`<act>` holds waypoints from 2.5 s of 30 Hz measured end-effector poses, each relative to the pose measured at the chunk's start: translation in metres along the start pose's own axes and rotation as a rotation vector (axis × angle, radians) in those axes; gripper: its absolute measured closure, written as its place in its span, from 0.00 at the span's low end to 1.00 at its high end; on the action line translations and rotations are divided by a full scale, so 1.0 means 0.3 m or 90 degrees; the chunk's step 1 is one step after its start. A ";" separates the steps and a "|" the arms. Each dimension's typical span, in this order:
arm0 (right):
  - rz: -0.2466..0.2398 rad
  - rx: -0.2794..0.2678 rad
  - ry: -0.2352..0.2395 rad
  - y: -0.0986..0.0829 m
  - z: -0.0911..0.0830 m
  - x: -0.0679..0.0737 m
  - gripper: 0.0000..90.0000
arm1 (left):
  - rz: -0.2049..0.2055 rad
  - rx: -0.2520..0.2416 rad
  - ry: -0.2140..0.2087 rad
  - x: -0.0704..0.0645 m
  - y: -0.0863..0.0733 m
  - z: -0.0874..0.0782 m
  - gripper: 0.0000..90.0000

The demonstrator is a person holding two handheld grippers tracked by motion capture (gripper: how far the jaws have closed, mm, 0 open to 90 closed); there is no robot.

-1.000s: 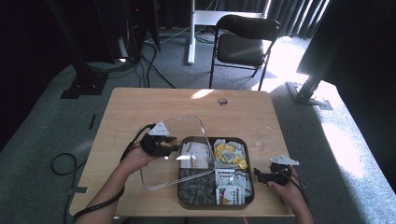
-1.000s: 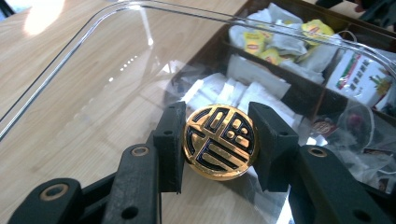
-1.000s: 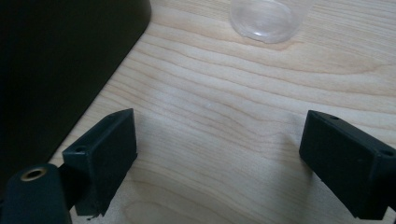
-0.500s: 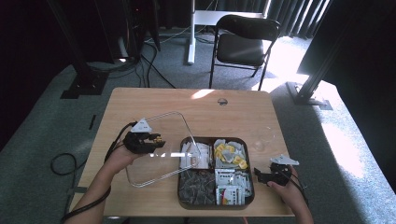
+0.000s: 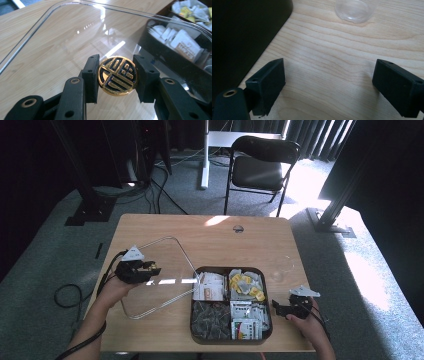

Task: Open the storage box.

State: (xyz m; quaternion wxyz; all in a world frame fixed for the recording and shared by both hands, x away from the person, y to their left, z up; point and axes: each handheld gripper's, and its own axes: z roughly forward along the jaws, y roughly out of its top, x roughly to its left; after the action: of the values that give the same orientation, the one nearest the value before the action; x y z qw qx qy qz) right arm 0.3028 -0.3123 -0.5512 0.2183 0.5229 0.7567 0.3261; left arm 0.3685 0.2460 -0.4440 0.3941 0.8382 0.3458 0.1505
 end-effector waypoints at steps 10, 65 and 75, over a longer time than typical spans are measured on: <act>0.000 0.000 0.000 0.000 0.000 0.000 0.12 | -0.034 0.000 0.017 0.041 -0.071 -0.012 0.66; 0.000 0.000 0.000 0.000 0.000 0.000 0.12 | -0.125 0.000 0.162 0.129 -0.162 0.203 0.66; 0.000 0.000 0.000 0.000 0.000 0.000 0.12 | -0.124 0.015 0.149 0.136 -0.172 0.236 0.66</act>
State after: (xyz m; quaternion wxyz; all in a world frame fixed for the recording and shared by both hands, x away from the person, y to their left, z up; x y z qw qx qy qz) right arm 0.3027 -0.3123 -0.5513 0.2185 0.5227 0.7567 0.3264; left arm 0.4111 0.2582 -0.5298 0.3539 0.7819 0.4707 0.2047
